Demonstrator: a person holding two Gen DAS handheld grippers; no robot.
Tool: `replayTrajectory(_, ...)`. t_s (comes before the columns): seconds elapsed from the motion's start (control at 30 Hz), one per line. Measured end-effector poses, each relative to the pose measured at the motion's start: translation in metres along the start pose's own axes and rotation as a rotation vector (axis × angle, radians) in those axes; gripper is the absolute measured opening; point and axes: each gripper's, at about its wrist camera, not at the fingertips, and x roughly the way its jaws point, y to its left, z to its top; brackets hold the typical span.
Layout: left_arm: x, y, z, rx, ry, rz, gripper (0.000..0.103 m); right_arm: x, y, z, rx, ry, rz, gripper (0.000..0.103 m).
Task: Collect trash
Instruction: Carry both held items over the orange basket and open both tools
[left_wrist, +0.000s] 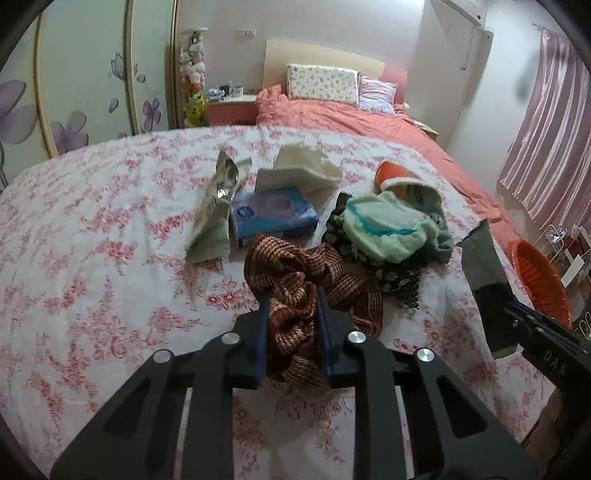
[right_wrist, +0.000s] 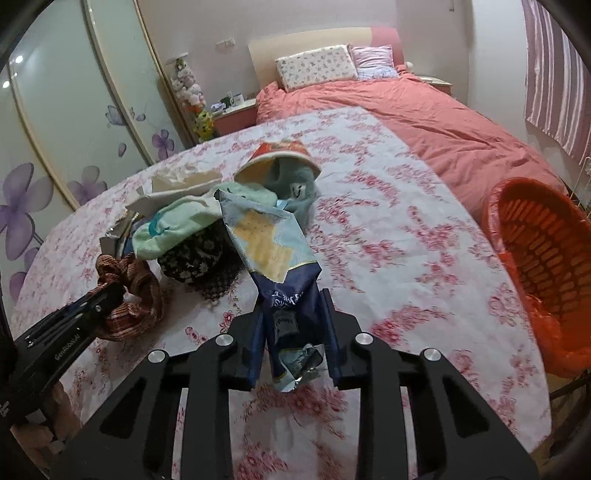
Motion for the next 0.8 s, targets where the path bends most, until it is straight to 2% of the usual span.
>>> replayTrajectory(0.2,-0.031,-0.002,0.007,-0.002,-0.049,-0.018,0.022,-0.022,-0.009,0.002,0.015,-0.045,0.003,0.027)
replayTrajectory(0.4,-0.070,-0.024,0.017,0.017,-0.123,-0.056,0.022,-0.051,-0.020,0.005,0.035,-0.116,-0.001,0.027)
replayTrajectory(0.63,-0.102,-0.069,0.022,0.061,-0.178,-0.141,0.022,-0.082,-0.045,0.003,0.071,-0.197,-0.029,0.027)
replayTrajectory(0.8,-0.110,-0.107,0.026,0.101,-0.194,-0.215,0.022,-0.101,-0.072,0.002,0.104,-0.250,-0.094,0.027)
